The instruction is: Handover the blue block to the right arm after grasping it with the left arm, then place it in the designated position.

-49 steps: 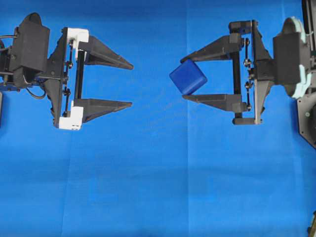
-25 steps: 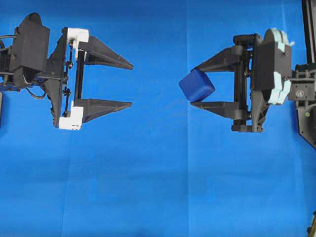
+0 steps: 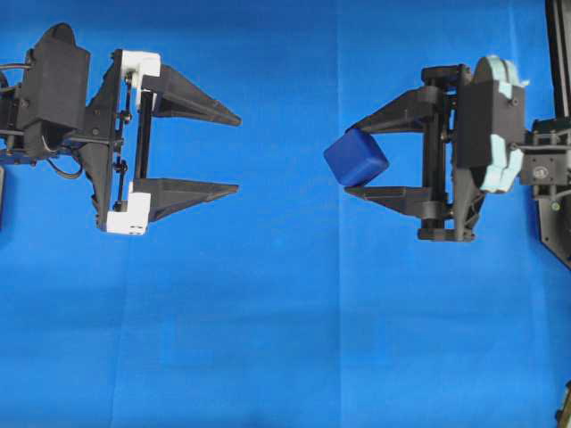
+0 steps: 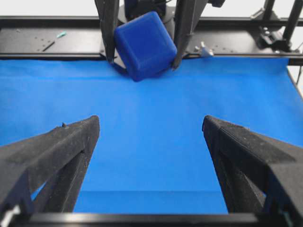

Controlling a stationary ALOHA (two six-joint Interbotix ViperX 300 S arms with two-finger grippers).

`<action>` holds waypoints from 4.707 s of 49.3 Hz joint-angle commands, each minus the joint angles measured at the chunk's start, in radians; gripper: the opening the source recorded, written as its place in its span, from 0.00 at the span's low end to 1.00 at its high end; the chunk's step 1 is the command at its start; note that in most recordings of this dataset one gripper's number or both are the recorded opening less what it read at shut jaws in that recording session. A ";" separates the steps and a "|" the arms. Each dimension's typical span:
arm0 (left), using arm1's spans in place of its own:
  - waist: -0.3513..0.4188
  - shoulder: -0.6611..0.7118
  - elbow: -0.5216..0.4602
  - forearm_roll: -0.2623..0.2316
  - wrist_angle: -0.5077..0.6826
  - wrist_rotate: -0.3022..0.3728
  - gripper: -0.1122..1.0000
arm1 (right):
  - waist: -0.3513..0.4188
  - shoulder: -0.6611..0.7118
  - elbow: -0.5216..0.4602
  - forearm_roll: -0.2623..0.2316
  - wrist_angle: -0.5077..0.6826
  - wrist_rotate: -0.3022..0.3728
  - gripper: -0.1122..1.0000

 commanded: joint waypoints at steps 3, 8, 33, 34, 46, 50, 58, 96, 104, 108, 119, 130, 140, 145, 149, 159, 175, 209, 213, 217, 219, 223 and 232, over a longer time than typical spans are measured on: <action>0.002 -0.032 -0.012 -0.002 -0.005 0.000 0.94 | 0.002 0.031 -0.031 0.003 -0.008 0.005 0.59; 0.002 -0.032 -0.012 -0.002 -0.005 0.000 0.94 | 0.002 0.092 -0.031 0.003 -0.017 0.020 0.59; 0.002 -0.032 -0.011 -0.002 -0.005 0.000 0.94 | -0.077 0.377 -0.037 0.003 -0.264 0.091 0.59; 0.002 -0.032 -0.012 -0.002 -0.005 0.000 0.94 | -0.081 0.388 -0.038 0.003 -0.278 0.091 0.59; 0.002 -0.032 -0.012 -0.002 -0.005 0.002 0.94 | -0.107 0.535 -0.077 0.003 -0.394 0.094 0.59; 0.002 -0.032 -0.011 -0.002 -0.005 0.002 0.94 | -0.109 0.575 -0.100 0.003 -0.394 0.094 0.59; 0.002 -0.032 -0.011 -0.002 -0.005 0.002 0.94 | -0.110 0.643 -0.138 0.005 -0.399 0.094 0.59; 0.002 -0.032 -0.011 -0.002 -0.002 0.002 0.94 | -0.124 0.752 -0.167 0.009 -0.399 0.094 0.59; 0.002 -0.032 -0.012 -0.002 -0.002 0.002 0.94 | -0.123 0.753 -0.164 0.009 -0.400 0.094 0.59; 0.002 -0.032 -0.011 -0.002 -0.002 0.002 0.94 | -0.123 0.753 -0.166 0.015 -0.400 0.094 0.59; 0.002 -0.032 -0.012 -0.002 -0.002 0.002 0.94 | -0.124 0.753 -0.167 0.031 -0.397 0.094 0.85; 0.002 -0.032 -0.012 -0.002 -0.002 0.002 0.94 | -0.123 0.752 -0.166 0.037 -0.396 0.097 0.82; 0.002 -0.034 -0.011 -0.002 -0.002 0.002 0.94 | -0.121 0.721 -0.164 0.037 -0.391 0.097 0.82; 0.002 -0.034 -0.011 -0.002 0.000 0.002 0.94 | -0.120 0.680 -0.155 0.038 -0.377 0.097 0.82; 0.002 -0.032 -0.012 -0.002 -0.002 0.002 0.94 | -0.118 0.635 -0.146 0.038 -0.356 0.098 0.82; 0.002 -0.032 -0.012 -0.002 -0.002 0.000 0.94 | -0.106 0.502 -0.126 0.040 -0.262 0.097 0.82; 0.002 -0.032 -0.011 -0.002 -0.002 -0.002 0.94 | -0.100 0.342 -0.103 0.040 -0.127 0.097 0.82; -0.003 -0.034 -0.011 -0.002 0.011 -0.008 0.94 | -0.069 0.026 -0.057 0.035 0.026 0.092 0.82; -0.003 -0.032 -0.011 -0.002 0.011 -0.008 0.94 | -0.069 -0.015 -0.037 0.034 0.025 0.092 0.81; -0.003 -0.034 -0.012 -0.002 0.012 -0.008 0.94 | -0.069 -0.052 -0.020 0.034 0.023 0.092 0.81; -0.003 -0.032 -0.012 -0.002 0.011 -0.008 0.94 | -0.069 -0.067 -0.014 0.034 0.021 0.091 0.81; -0.003 -0.032 -0.012 -0.002 0.011 -0.008 0.94 | -0.069 -0.087 -0.006 0.032 0.017 0.092 0.81; -0.002 -0.032 -0.012 -0.002 0.011 -0.008 0.94 | -0.069 -0.087 -0.003 0.023 0.000 0.091 0.81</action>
